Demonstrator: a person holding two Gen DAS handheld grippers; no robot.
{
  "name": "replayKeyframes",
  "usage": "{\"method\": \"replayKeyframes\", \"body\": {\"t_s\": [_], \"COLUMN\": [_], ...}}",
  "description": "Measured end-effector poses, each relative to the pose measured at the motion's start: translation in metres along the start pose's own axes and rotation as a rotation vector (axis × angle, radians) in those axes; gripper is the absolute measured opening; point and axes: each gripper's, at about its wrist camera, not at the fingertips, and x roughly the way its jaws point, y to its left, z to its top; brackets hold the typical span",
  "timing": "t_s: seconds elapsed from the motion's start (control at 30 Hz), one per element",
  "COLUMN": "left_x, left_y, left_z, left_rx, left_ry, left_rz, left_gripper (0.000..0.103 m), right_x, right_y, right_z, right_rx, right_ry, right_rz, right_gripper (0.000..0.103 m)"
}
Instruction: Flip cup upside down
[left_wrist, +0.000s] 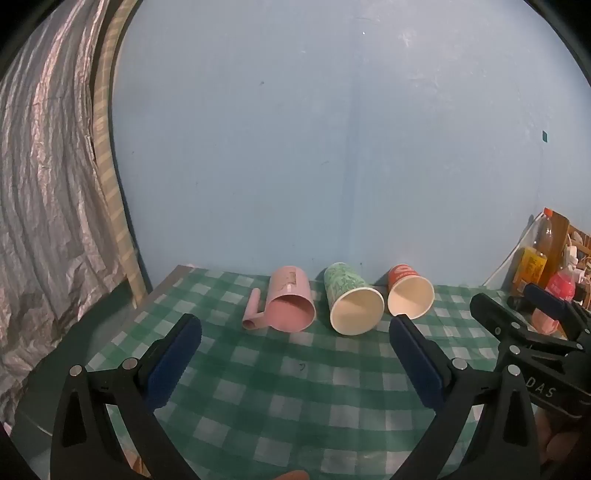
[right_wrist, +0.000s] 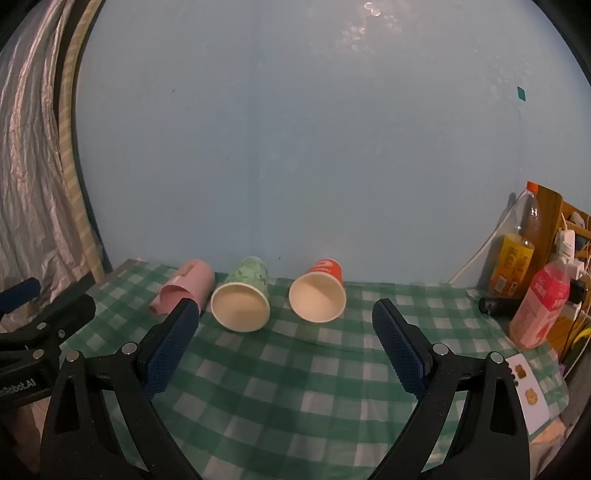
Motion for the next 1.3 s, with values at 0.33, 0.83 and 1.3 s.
{"method": "replayKeyframes", "body": {"t_s": [0.33,0.83,1.3], "left_x": [-0.0013,0.0002,0.0031], "left_y": [-0.0023,-0.0042,-0.0023], "left_z": [0.0002,0.0032,0.0003], "left_rx": [0.005,0.018,-0.001], "left_ry": [-0.012,-0.022,-0.009], "left_rz": [-0.003,-0.008,-0.012], "left_gripper": [0.102,0.102,0.102], "right_x": [0.0008,0.0051,0.0055], "right_y": [-0.0012,0.0023,0.0029], "right_z": [-0.0005,-0.0033,-0.0039], "right_rx": [-0.001,0.0,-0.001], "right_ry": [0.009,0.017,0.019], "right_rz": [-0.002,-0.003,-0.003], "right_gripper": [0.094,0.094,0.094]}}
